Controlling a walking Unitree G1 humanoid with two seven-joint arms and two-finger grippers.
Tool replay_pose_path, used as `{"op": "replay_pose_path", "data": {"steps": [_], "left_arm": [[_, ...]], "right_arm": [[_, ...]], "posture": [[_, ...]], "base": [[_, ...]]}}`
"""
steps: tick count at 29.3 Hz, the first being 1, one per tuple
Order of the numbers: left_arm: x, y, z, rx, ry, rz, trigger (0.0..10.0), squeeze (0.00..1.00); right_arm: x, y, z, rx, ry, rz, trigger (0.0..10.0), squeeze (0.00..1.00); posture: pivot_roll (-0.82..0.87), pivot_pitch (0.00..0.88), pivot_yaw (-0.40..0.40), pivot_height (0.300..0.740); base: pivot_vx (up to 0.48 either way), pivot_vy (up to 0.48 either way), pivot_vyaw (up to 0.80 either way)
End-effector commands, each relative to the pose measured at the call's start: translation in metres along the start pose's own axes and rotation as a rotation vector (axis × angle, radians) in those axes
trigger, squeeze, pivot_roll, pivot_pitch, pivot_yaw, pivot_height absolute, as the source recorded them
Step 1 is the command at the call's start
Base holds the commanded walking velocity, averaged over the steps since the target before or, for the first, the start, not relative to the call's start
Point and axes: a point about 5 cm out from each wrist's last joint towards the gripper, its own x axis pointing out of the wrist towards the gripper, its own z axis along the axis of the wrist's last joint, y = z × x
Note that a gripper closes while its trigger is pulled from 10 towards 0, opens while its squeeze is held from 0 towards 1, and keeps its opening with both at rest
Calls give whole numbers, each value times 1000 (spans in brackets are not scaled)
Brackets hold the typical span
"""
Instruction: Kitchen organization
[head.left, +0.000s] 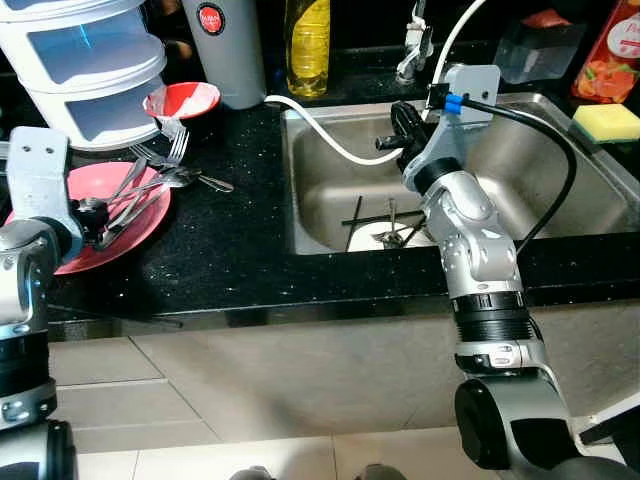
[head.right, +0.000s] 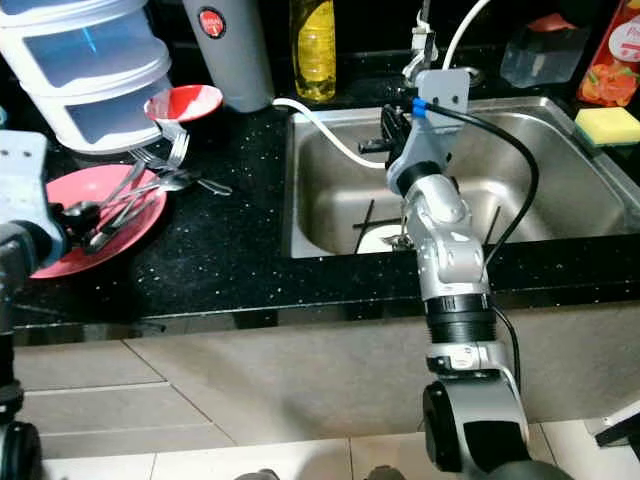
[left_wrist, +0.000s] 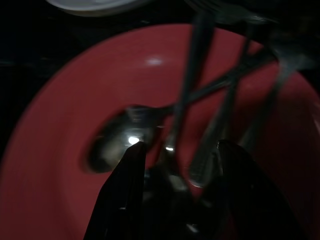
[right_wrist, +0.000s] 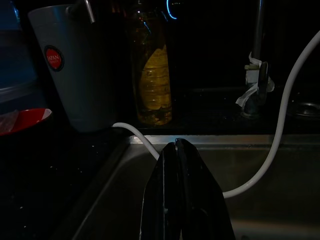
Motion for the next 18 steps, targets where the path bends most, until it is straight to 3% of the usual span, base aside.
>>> {"op": "replay_pose_path", "data": {"steps": [1,10,11,12,13,14,15,16,18], "left_arm": [[-1,9,0,27,15,10,9294,0],[6,18,-13,35,74,33,8196,0],[9,23,-20,27,98,43,6471,0],[9,23,-20,27,98,43,6471,0],[12,26,-26,-5,115,34,5255,0],[13,26,-27,-18,117,26,5255,0],[14,26,-29,-35,121,18,3843,0],[14,26,-29,-35,121,18,3843,0],[17,26,-33,-49,128,-1,824,0]], "right_arm": [[-1,3,-4,-5,13,13,10000,0],[-1,3,-2,-9,7,14,10000,0],[-2,2,-3,-13,11,12,10000,0],[-2,2,-3,-13,11,12,10000,0],[-2,1,-3,-15,11,12,10000,0],[-2,1,-3,-15,11,12,10000,0],[-2,1,-2,-17,9,13,10000,0],[-2,1,-2,-17,9,13,10000,0],[-1,1,-1,-18,6,13,10000,0]], "posture": [[129,21,57,740],[117,23,61,740],[109,17,59,740],[109,17,59,740],[109,15,57,740],[109,15,57,740],[108,15,57,740],[108,15,57,740],[108,15,57,740]], "base": [[0,0,0],[0,0,0],[0,0,0],[0,0,0],[0,0,0],[0,0,0],[0,0,0],[0,0,0],[0,0,0]]}}
